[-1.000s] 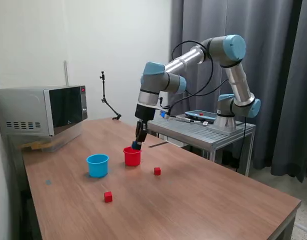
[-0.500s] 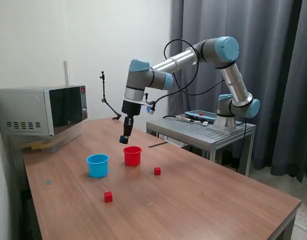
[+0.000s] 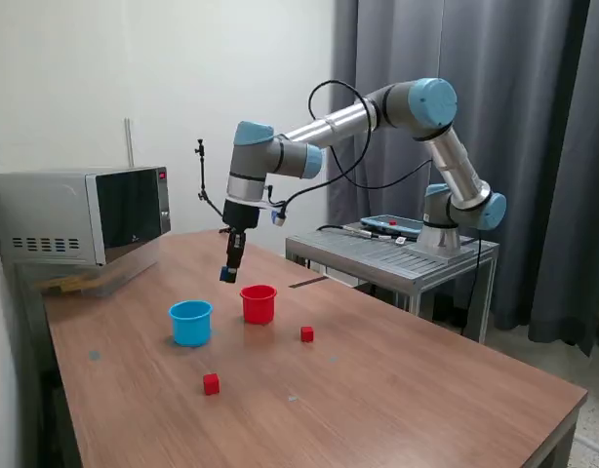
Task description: Place red objects in the red bin, and blue objects in the blue bin.
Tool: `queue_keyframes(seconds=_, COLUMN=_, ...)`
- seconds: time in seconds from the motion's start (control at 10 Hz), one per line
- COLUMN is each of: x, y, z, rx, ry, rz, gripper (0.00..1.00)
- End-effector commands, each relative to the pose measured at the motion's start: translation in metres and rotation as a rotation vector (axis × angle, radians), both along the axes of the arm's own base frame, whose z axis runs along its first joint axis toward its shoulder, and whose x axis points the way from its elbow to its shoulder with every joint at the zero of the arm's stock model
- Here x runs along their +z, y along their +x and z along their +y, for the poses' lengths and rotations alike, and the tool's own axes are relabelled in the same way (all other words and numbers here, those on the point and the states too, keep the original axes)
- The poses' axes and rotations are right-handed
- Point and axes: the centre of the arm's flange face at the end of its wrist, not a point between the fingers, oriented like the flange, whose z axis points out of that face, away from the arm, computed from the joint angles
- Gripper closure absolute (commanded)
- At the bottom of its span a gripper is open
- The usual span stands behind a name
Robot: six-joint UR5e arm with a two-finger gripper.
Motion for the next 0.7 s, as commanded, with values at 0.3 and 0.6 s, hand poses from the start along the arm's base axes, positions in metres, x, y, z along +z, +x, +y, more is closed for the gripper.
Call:
queue_keyframes(seconds=0.3, x=0.006, y=-0.016, z=0.024, rx=-0.004, ry=0.007, rz=0.013, gripper=1.00)
queue_keyframes(seconds=0.6, x=-0.013, y=-0.025, z=0.026, rx=-0.004, ry=0.003, rz=-0.015, gripper=1.00)
